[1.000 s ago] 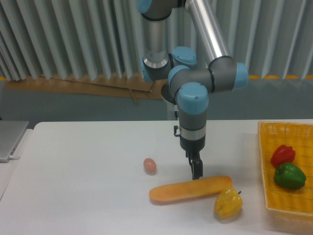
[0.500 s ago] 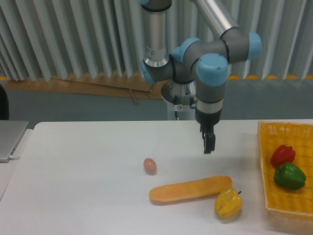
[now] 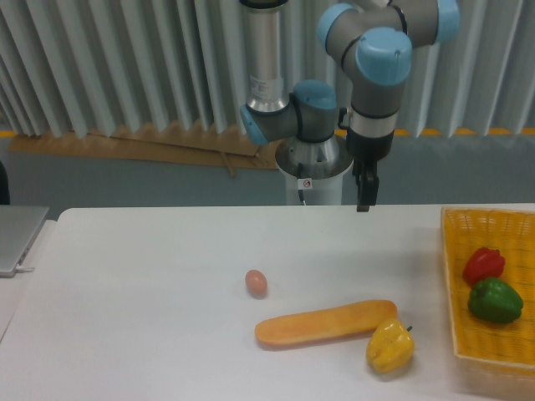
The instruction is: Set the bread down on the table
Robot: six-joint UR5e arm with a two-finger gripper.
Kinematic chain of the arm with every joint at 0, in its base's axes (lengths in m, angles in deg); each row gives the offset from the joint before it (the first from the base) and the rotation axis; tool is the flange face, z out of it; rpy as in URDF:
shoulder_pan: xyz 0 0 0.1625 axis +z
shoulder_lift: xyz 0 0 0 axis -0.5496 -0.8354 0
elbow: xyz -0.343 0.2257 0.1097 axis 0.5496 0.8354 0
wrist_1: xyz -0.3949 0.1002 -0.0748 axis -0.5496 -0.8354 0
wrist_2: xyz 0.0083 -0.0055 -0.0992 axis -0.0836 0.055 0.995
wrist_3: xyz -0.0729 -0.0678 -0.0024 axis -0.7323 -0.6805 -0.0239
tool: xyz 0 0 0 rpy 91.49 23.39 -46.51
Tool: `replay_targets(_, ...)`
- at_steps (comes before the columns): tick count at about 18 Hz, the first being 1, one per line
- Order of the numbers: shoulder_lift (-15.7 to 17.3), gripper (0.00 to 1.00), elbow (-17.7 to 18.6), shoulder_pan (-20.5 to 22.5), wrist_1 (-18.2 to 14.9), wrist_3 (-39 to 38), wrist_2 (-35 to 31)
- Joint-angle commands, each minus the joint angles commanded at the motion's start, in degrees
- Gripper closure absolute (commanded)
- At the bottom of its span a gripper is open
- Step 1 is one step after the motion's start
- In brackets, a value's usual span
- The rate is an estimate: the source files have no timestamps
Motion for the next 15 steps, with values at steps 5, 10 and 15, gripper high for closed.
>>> replay_targets(5, 1.4, 0.00, 0.9, -1.7, -0.2, -3.4, 1.9)
replay_targets(10, 0.8, 0.00, 1.7, -8.2, 2.4, -12.2, 1.7)
replay_targets(15, 1.0, 0.00, 1.6, -8.7, 2.4, -11.3, 1.1)
